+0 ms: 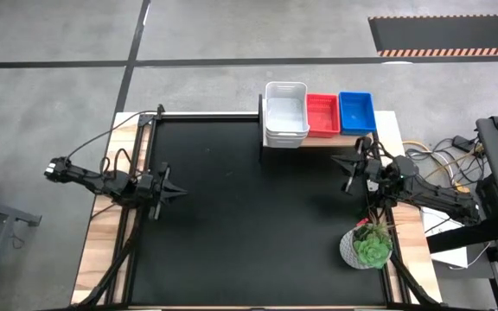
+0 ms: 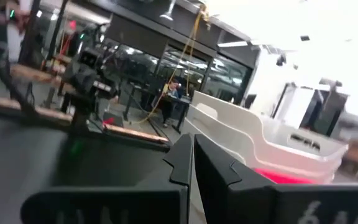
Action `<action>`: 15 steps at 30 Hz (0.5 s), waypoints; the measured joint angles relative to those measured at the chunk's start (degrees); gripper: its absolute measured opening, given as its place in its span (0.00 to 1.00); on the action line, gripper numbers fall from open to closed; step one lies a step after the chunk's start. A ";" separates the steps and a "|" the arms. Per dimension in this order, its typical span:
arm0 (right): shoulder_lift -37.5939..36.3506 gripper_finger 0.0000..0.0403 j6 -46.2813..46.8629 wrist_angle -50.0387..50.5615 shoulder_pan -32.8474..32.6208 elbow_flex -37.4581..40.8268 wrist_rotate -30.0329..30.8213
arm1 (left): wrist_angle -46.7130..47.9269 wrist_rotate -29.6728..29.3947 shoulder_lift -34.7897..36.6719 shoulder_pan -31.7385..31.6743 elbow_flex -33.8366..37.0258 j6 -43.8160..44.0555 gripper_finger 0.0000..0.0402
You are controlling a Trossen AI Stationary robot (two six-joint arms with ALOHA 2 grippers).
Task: Stack baskets on shelf by color
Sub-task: Return to Home Position
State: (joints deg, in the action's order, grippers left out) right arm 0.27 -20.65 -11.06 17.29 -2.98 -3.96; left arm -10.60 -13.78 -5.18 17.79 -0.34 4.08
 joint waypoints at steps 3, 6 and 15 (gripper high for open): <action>0.57 0.03 5.36 0.04 0.01 0.00 0.96 | 0.05 0.02 -0.03 -0.01 0.02 0.02 0.00; 1.40 0.03 8.11 0.06 0.01 0.00 0.99 | 0.06 0.02 -0.03 0.01 0.04 0.00 0.00; 2.86 0.03 8.71 0.24 -0.02 0.00 0.97 | 0.04 0.02 -0.05 0.01 0.07 0.00 0.00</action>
